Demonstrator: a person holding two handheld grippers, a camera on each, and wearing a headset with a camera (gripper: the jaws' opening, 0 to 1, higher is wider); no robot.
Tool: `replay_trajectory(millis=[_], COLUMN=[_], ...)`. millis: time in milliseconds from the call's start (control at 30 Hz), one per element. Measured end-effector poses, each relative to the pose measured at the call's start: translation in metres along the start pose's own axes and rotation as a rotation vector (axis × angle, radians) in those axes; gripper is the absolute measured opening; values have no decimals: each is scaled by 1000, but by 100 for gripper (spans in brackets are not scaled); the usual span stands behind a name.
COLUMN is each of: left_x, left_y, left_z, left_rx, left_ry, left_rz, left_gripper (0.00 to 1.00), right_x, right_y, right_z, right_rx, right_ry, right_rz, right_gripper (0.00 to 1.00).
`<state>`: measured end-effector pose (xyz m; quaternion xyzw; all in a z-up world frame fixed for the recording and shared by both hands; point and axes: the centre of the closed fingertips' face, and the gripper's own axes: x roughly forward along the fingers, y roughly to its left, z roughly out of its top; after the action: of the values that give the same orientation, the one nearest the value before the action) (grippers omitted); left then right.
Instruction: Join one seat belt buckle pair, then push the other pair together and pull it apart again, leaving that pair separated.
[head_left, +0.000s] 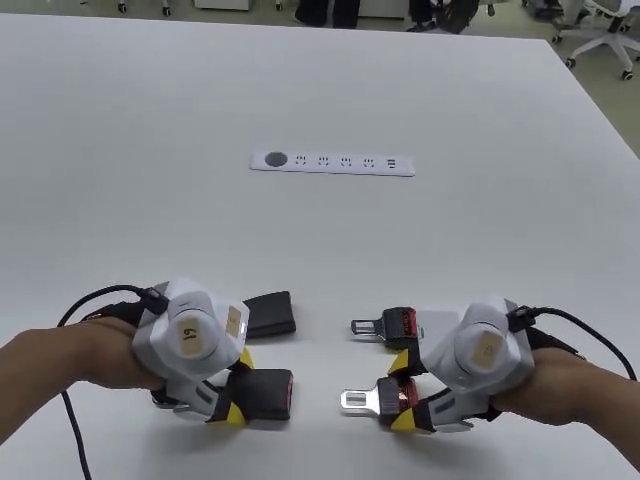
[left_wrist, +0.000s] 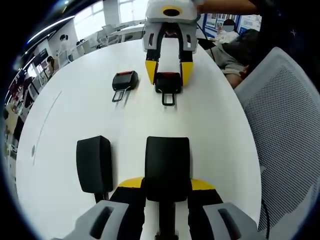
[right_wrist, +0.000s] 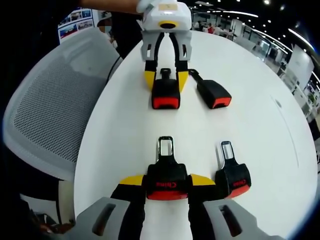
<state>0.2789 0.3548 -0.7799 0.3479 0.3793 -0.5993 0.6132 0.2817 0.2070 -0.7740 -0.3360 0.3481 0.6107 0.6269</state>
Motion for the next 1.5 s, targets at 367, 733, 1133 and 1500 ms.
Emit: replay_trajectory(millis=[367, 733, 1133, 1500], left_x=[2, 1, -13, -31], left_y=[2, 1, 1, 4], left_z=[-3, -2, -5, -1], left_rx=[3, 2, -75, -107], left_ry=[3, 9, -28, -60], left_rz=[1, 6, 42, 69], left_gripper=[33, 35, 50, 50], right_x=[-6, -5, -20, -35], right_y=[0, 1, 4, -4], right_z=[-10, -13, -11, -13], right_rx=[14, -5, 32, 61], right_ry=[7, 28, 25, 9], right_rz=[-7, -12, -41, -75], right_gripper=[29, 33, 43, 44])
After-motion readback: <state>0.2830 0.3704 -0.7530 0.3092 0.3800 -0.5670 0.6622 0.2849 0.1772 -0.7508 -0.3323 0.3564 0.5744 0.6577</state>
